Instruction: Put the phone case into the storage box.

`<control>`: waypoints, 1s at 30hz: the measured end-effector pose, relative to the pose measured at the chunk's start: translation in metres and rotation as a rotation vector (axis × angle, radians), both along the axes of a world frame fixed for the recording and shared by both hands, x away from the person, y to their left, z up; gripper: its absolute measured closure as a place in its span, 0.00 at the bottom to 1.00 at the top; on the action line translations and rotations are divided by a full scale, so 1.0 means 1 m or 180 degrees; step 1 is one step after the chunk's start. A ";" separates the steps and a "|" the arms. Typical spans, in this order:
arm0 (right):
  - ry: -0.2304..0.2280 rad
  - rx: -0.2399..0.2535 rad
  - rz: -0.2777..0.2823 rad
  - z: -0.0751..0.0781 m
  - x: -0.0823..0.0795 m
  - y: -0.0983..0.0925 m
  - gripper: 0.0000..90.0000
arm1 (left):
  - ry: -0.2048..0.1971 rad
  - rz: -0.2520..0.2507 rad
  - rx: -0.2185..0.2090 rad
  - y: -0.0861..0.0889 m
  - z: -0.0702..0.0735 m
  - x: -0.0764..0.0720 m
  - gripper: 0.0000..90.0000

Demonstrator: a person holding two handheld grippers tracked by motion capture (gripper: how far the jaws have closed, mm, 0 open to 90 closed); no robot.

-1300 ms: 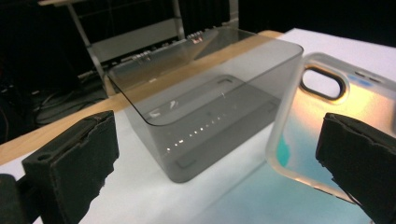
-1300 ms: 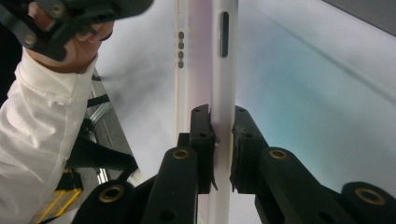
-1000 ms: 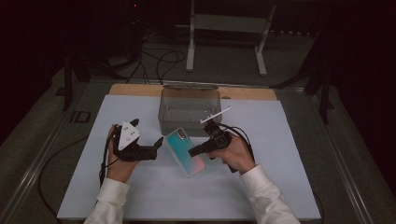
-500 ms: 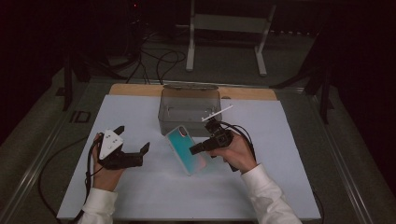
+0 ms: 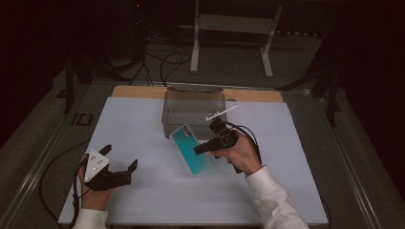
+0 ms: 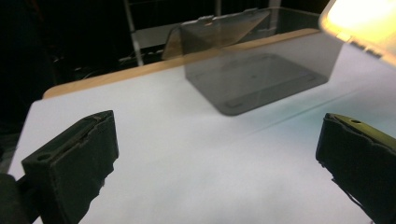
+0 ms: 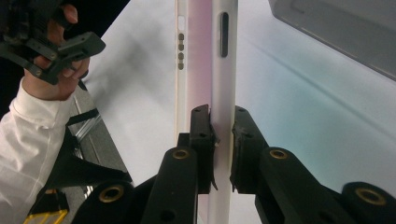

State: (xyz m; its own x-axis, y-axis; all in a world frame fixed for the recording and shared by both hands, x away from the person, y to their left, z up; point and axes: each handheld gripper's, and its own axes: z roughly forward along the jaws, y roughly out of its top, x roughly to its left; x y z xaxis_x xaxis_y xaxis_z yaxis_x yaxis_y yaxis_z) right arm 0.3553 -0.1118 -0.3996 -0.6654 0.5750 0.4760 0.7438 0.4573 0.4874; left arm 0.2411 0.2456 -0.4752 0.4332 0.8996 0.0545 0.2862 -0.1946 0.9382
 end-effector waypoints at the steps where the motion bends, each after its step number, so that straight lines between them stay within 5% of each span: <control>1: 0.0000 0.0000 0.0000 0.000 0.000 0.000 0.91 | 0.0000 0.0000 0.0000 0.000 0.000 0.000 0.00; 7: -0.0031 -0.0006 -0.0042 0.007 0.001 0.004 0.91 | 0.0052 -0.0006 0.0124 -0.001 -0.009 -0.003 0.00; 30: -0.0140 -0.0087 -0.0230 0.026 0.014 0.011 0.91 | 0.0009 0.0128 0.0143 0.001 -0.014 -0.007 0.00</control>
